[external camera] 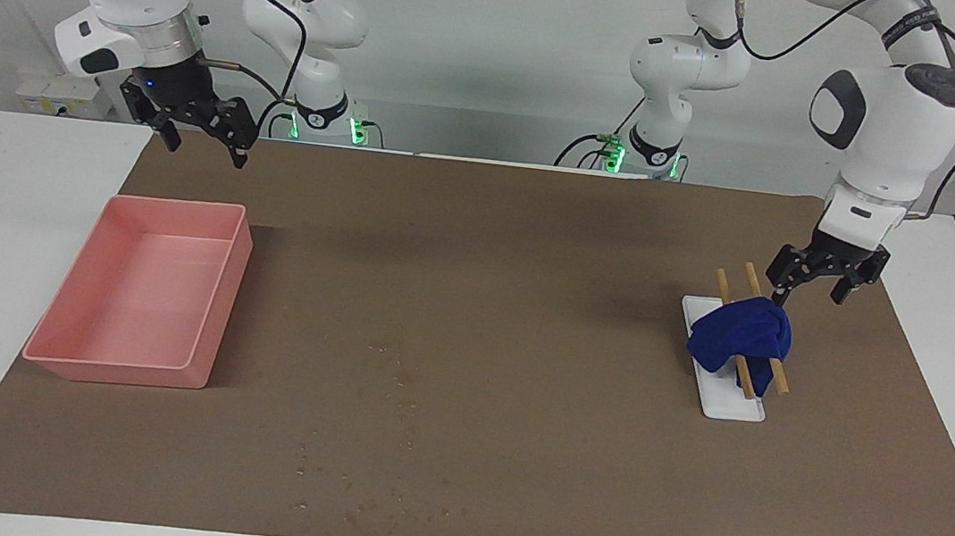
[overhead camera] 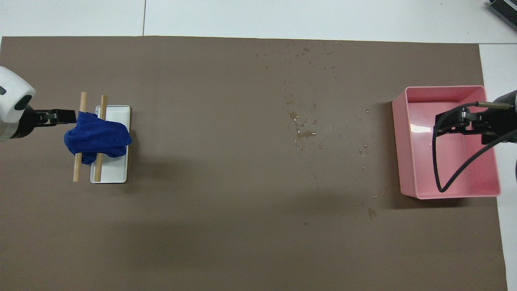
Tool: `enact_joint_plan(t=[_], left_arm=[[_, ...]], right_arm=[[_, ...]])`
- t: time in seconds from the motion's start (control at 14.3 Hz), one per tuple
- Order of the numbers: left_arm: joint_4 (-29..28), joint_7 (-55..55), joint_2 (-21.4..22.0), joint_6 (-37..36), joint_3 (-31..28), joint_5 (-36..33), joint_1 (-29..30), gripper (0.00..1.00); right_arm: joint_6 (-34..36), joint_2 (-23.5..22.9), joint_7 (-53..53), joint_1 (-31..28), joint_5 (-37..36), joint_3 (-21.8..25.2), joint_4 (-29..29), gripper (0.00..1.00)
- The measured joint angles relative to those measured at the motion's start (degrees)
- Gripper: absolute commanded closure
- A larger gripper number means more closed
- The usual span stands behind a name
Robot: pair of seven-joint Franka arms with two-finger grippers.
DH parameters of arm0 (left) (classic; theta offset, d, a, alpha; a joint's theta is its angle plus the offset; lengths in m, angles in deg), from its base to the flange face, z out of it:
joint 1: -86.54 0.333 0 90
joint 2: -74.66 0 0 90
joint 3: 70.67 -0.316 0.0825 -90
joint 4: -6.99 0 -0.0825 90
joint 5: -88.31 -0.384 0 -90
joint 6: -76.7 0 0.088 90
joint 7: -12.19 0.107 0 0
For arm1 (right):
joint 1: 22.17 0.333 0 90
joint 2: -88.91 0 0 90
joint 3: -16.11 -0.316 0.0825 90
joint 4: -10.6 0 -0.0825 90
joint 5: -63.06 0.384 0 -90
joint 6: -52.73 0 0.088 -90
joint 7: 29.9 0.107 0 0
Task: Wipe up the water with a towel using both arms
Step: 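Reach the left gripper to the blue cloth and grasp it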
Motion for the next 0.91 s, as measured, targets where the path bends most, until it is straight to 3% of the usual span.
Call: enact_joint_plan(t=[0.21,0.42,0.49,0.7,0.84,0.91], left_arm=[[-4.81,-2.45,-1.61,6.08,-0.13,-0.05,0.01,0.0],[-7.45,-4.98,-1.82,7.61,0.05,-0.14,-0.05,0.0],[-7.8,-5.1,-1.81,7.64,0.05,-0.15,-0.09,0.11],[-8.76,-5.32,-1.8,8.49,0.05,-0.17,-0.3,0.61],[-8.69,-5.33,-1.67,8.55,0.05,-0.2,-0.32,0.85],[-8.45,-5.33,-1.4,8.43,0.04,-0.26,-0.34,0.91]], right_arm=[[-0.64,0.0,0.35,0.12,0.0,-0.44,0.01,0.0],[-0.89,0.0,0.37,0.13,0.0,-0.47,0.02,0.0],[-0.89,0.0,0.37,0.13,0.0,-0.47,0.03,0.0],[-0.9,0.0,0.37,0.13,0.0,-0.47,0.03,0.0],[-0.9,0.0,0.38,0.13,0.0,-0.47,0.03,0.0],[-0.9,0.0,0.38,0.13,0.0,-0.47,0.03,0.0]])
